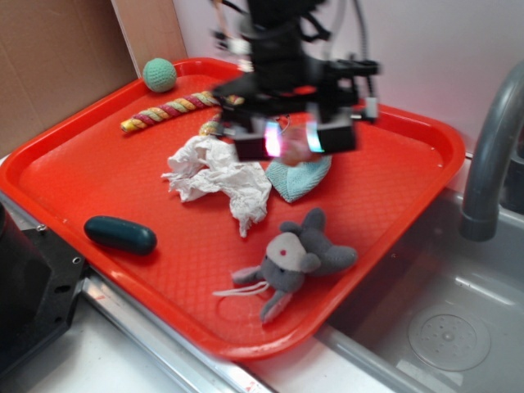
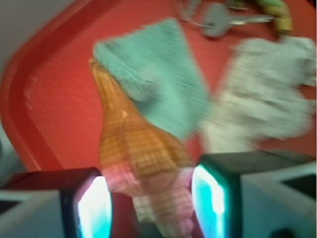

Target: Grab the shell.

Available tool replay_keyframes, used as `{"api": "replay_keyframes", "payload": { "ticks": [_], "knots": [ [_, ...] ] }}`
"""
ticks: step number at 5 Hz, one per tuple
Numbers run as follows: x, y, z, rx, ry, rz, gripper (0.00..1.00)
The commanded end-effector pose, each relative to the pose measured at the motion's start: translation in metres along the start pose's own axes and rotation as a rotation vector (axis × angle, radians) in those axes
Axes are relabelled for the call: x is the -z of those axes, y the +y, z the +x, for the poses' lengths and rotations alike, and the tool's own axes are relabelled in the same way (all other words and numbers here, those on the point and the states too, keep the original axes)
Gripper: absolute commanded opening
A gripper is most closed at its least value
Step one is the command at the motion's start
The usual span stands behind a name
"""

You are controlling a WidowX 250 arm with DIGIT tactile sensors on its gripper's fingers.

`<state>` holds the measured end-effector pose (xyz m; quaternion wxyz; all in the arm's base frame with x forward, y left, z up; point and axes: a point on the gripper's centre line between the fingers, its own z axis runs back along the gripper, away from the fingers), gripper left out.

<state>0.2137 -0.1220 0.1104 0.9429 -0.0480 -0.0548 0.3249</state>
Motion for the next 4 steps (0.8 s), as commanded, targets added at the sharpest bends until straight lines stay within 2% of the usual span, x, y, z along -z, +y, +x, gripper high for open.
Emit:
{"api": "replay_keyframes", "payload": {
  "ticks": [1,2,3,4],
  "knots": [
    [-0.117,0.059,0.04,0.141,-0.027,-0.083,0.0],
    [-0.127,0.1,0.063,0.188,-0.051,-0.065,0.0],
    [-0.139,0.116,0.069,0.158,-0.141,0.004,0.0],
    [-0.134,0.125,0.075,0.116,-0.147,0.039,0.0]
  ]
}}
